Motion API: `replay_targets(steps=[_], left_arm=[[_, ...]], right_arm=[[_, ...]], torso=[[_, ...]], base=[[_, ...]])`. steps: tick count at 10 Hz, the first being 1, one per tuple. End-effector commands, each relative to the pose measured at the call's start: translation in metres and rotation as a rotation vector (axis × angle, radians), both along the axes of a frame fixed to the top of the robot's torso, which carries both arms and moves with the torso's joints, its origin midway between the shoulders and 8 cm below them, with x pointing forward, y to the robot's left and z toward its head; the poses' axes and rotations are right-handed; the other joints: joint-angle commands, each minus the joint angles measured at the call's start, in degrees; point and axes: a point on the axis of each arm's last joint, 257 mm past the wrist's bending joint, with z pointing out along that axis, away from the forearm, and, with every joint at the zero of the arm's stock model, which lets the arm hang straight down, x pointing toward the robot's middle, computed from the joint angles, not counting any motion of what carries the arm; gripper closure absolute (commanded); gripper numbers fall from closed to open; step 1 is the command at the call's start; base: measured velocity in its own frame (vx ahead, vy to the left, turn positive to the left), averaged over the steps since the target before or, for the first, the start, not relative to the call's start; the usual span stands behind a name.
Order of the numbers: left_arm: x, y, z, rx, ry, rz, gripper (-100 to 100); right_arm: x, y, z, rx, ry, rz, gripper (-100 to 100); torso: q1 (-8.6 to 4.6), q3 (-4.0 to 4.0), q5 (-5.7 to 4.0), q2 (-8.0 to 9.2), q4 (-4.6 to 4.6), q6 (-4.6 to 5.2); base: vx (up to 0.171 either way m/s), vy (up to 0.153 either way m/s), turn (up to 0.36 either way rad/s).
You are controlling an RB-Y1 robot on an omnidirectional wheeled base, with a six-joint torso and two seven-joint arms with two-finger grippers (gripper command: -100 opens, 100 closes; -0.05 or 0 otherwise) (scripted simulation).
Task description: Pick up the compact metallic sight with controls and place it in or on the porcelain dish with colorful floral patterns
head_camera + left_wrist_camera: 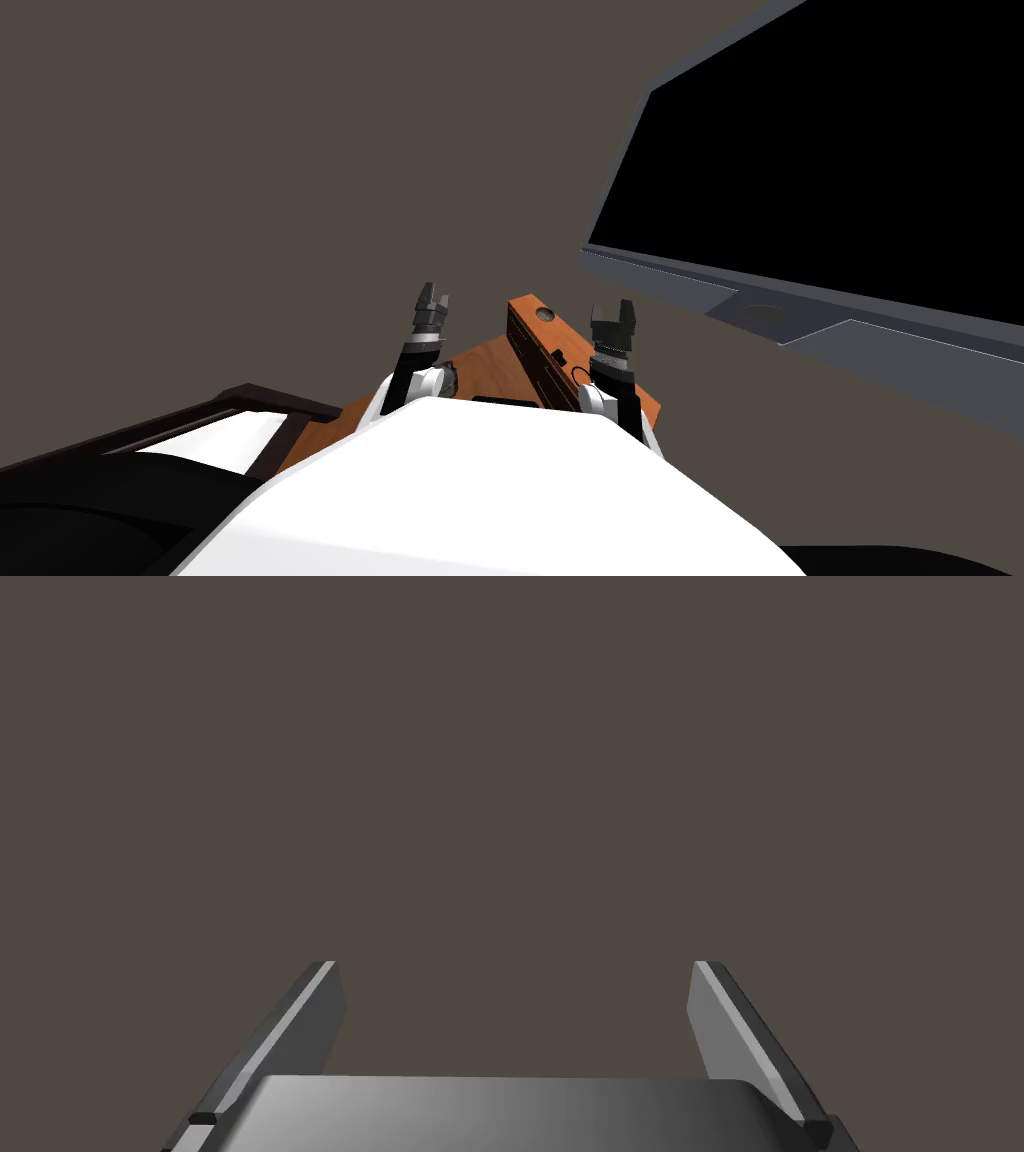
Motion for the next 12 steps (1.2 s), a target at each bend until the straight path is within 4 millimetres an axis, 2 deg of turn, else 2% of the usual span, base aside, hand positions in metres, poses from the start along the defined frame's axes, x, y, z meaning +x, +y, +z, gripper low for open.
replay_targets(steps=[1, 4, 7, 9, 12], left_arm=[[0.000, 0.000, 0.000, 0.000, 0.000, 0.000, 0], [0.000, 0.000, 0.000, 0.000, 0.000, 0.000, 0], [0.000, 0.000, 0.000, 0.000, 0.000, 0.000, 0], [0.000, 0.000, 0.000, 0.000, 0.000, 0.000, 0], [0.000, 0.000, 0.000, 0.000, 0.000, 0.000, 0]], right_arm=[[0.003, 0.003, -0.003, -0.031, 0.013, 0.012, -100], [0.013, 0.009, -0.015, -0.105, 0.055, 0.037, -100], [0.026, 0.014, -0.036, -0.184, 0.115, 0.055, -100], [0.036, 0.016, -0.055, -0.239, 0.166, 0.063, -100], [0.053, 0.017, -0.095, -0.327, 0.262, 0.071, -100]], torso=[[0.00, 0.00, 0.00, 0.00, 0.00, 0.00], [-0.23, 0.18, -0.05, 0.31, 0.06, 0.01], [-0.35, 0.26, -0.08, 0.46, 0.10, 0.01], [-0.40, 0.38, -0.09, 0.65, 0.14, 0.01], [-0.51, 0.36, -0.12, 0.61, 0.14, 0.01]], base=[[-0.025, -0.017, -0.005], [-0.088, -0.060, -0.006], [-0.132, -0.087, -0.004], [-0.186, -0.117, -0.001], [-0.162, -0.126, 0.015]])
